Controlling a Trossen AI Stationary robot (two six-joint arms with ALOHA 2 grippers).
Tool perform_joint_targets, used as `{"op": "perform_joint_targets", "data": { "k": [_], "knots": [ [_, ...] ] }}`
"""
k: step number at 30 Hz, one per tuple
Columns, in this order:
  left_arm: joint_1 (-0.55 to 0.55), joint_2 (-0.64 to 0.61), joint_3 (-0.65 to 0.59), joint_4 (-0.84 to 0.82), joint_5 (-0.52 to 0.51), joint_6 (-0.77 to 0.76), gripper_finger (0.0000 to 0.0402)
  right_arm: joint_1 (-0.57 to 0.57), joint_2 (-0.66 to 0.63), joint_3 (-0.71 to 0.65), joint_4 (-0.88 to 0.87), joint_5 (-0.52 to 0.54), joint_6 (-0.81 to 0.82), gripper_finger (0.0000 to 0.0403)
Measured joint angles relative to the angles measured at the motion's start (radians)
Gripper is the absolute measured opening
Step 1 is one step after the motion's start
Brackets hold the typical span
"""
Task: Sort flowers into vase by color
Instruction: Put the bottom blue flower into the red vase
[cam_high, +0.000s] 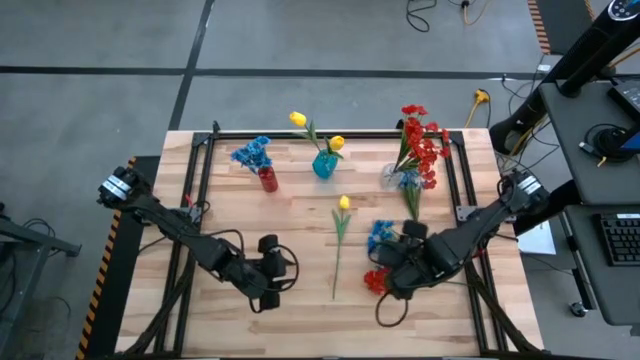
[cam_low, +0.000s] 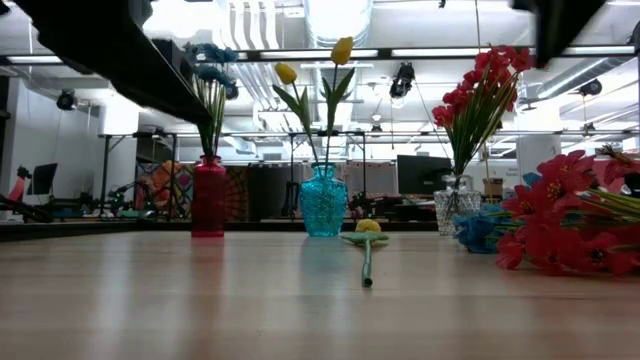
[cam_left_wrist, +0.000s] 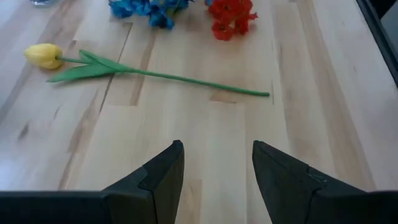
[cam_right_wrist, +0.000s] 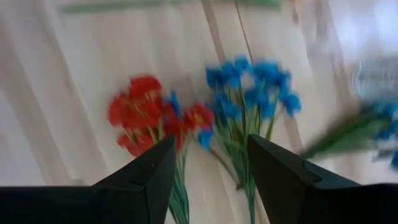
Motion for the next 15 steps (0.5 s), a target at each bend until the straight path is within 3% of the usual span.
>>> {"op": "perform_joint_targets", "data": {
  "k": [6, 15],
  "knots": [
    [-0.002, 0.000, 0.065, -0.056, 0.002, 0.054, 0.0173, 0.020, -0.085, -0.187, 0.015, -0.036, 0.093, 0.0217],
    [-0.001, 0.000, 0.073, -0.059, -0.037, 0.086, 0.0173, -0.008, -0.117, -0.439, 0.117, -0.047, 0.085, 0.0231]
  ]
}}
